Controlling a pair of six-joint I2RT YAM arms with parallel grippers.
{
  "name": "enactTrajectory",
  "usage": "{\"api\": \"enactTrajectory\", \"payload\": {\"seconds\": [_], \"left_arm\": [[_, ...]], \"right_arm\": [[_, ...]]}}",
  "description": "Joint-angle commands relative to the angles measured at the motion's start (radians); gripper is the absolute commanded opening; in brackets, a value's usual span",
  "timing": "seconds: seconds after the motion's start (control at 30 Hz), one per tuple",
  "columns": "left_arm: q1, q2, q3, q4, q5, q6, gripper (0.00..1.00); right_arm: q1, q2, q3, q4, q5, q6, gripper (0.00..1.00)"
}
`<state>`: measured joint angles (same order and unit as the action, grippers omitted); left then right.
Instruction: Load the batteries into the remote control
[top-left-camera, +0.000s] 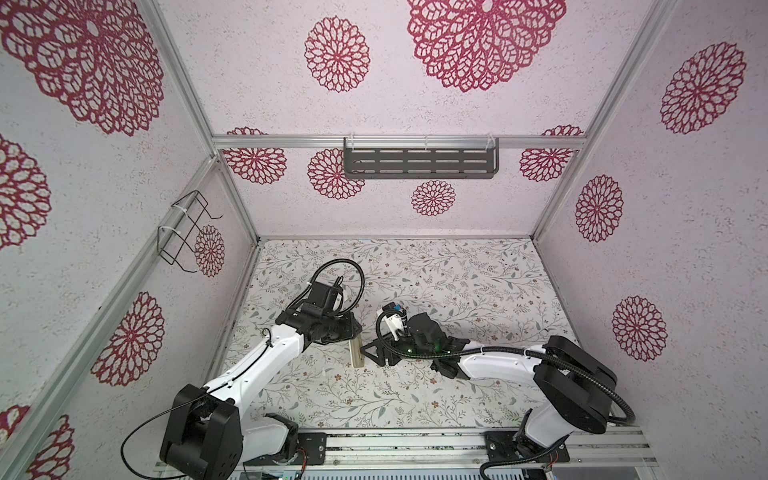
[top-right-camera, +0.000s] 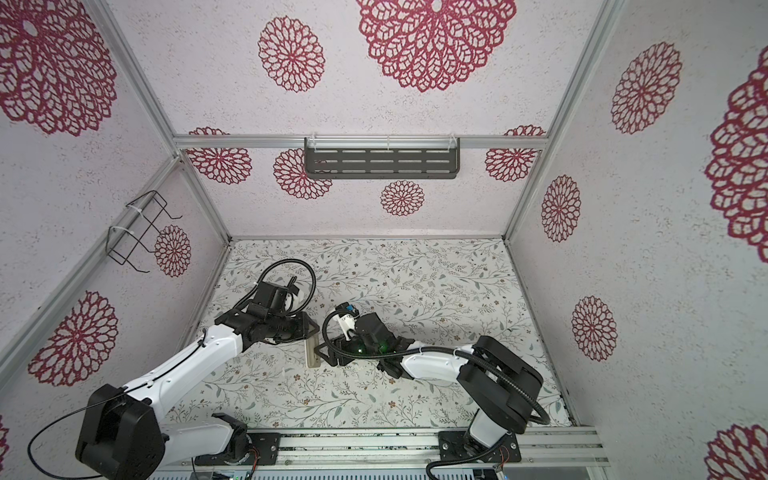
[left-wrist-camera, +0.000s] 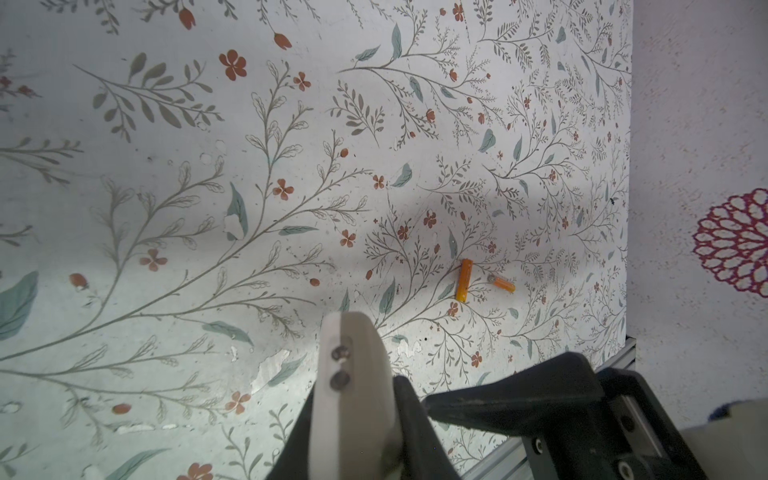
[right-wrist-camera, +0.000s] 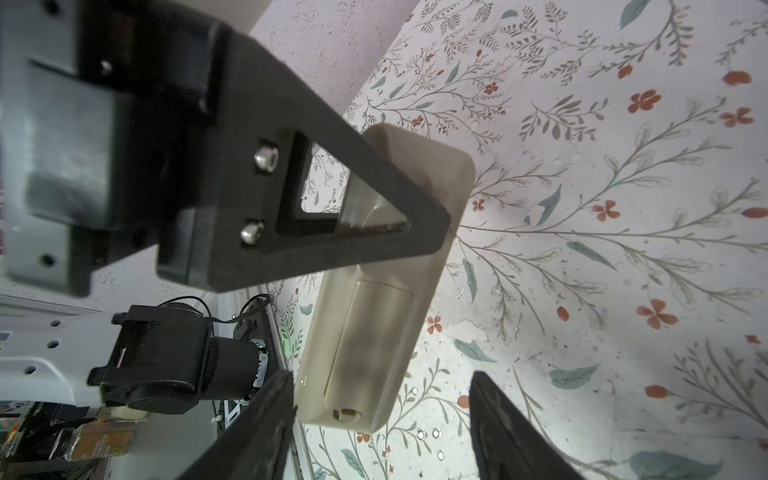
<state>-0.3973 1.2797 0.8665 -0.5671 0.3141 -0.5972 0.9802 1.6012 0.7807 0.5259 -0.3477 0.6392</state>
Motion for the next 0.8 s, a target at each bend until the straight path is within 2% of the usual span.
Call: {"api": "enactTrajectory", "payload": {"seconds": [0.0,0.77], "left_arm": [[-0.009,-0.003,0.027,0.0,-0.022,0.024,0.0],[-0.014,0.001,0.035,-0.005,-0.029,0.03,0.0]], "right_arm": [[-0.006,0.0,0.009,0.093,-0.049,0.037,0.68],[-0.004,0.065,0.002,0.155,-0.084,0.077,0.63]]}}
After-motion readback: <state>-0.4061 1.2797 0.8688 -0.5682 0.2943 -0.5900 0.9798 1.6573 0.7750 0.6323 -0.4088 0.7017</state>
